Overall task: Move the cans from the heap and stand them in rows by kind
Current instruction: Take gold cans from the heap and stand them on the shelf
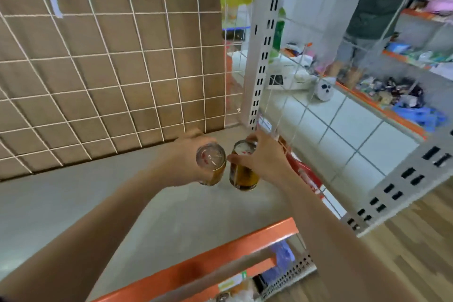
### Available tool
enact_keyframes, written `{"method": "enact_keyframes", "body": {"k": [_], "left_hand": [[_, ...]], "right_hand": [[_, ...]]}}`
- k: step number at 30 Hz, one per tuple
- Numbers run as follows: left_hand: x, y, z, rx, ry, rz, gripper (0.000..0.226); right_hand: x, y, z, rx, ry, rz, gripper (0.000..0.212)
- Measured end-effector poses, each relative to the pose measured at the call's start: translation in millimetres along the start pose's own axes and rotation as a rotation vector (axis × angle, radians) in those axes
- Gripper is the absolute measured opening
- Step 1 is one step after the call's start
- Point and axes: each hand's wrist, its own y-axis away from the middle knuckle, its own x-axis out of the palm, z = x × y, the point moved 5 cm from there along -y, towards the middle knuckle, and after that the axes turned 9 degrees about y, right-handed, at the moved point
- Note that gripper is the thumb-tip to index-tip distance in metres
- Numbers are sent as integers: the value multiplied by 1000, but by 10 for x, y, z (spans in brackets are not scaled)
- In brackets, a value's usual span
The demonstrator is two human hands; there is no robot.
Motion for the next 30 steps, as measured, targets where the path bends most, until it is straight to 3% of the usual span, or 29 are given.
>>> {"method": "enact_keyframes", "body": {"k": [10,13,16,18,20,23,26,30], "left_hand": [[-44,-802,212,24,-157,264,60],[-54,-952,327,8,-90,238,58],[29,-887,402,-120,-77,184,91],[71,-782,397,-221,-164,17,102],[64,-742,382,-267,-136,-145,90],[43,-853,413,-224,-26,-174,62],[6,-979,465,-175,57,-156,46],[47,-1099,522,-141,96,-192,46]], "right_hand": [[77,-770,28,61,151,-113,73],[89,-950,84,93,168,-187,70],[129,-1059,127,105,226,-205,72],[136,-1093,129,76,216,-175,73],[91,-1095,94,38,91,-87,65],[5,-1065,9,-66,37,22,41],[-13,-1069,-55,-134,64,-21,25],[16,-1140,-92,-112,116,-111,29]]}}
